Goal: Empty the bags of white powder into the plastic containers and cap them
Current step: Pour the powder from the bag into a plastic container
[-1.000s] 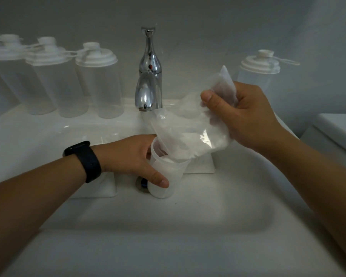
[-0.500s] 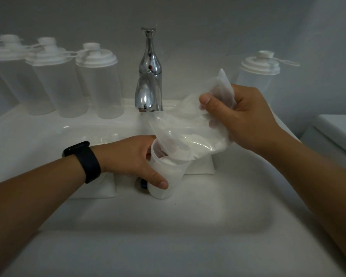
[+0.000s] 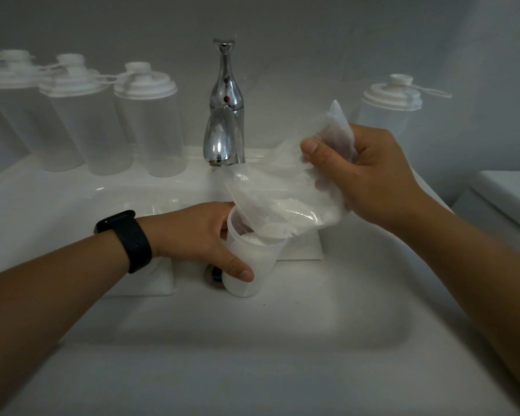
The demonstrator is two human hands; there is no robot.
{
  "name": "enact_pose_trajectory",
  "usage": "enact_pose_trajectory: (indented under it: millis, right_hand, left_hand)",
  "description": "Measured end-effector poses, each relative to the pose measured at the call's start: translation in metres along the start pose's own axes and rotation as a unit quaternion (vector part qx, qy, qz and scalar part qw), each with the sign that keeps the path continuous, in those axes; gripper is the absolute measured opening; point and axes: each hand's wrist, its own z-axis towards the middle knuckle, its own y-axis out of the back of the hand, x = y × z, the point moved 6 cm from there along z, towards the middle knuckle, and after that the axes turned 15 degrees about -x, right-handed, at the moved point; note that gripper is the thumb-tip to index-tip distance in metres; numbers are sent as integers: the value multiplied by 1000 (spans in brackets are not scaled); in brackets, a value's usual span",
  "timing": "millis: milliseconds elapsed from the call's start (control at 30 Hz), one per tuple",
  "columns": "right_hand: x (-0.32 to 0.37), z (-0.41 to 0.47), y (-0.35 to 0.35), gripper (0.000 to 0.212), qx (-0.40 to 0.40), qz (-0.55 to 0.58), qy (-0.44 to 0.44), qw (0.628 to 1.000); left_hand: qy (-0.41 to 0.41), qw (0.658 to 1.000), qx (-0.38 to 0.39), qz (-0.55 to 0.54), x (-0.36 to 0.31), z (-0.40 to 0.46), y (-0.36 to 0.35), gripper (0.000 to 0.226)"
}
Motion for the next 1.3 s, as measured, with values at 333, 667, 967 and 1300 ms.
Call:
enact_pose_trajectory:
  millis: [333, 667, 967, 1300]
  right_hand:
    - [4, 0, 1, 26, -7, -4, 0, 1000]
    - [7, 0, 2, 28, -3, -14, 12, 1000]
    - [10, 1, 4, 26, -15, -9, 34, 999]
    - [17, 0, 5, 23, -17, -17, 61, 998]
  left_hand:
    - [-2, 1000, 4, -7, 2, 0, 0, 70]
    - [-5, 1000, 5, -2, 2, 1, 0, 73]
    - [-6, 1000, 6, -9, 2, 1, -1, 72]
    - [-10, 1000, 3, -24, 0, 1, -1, 71]
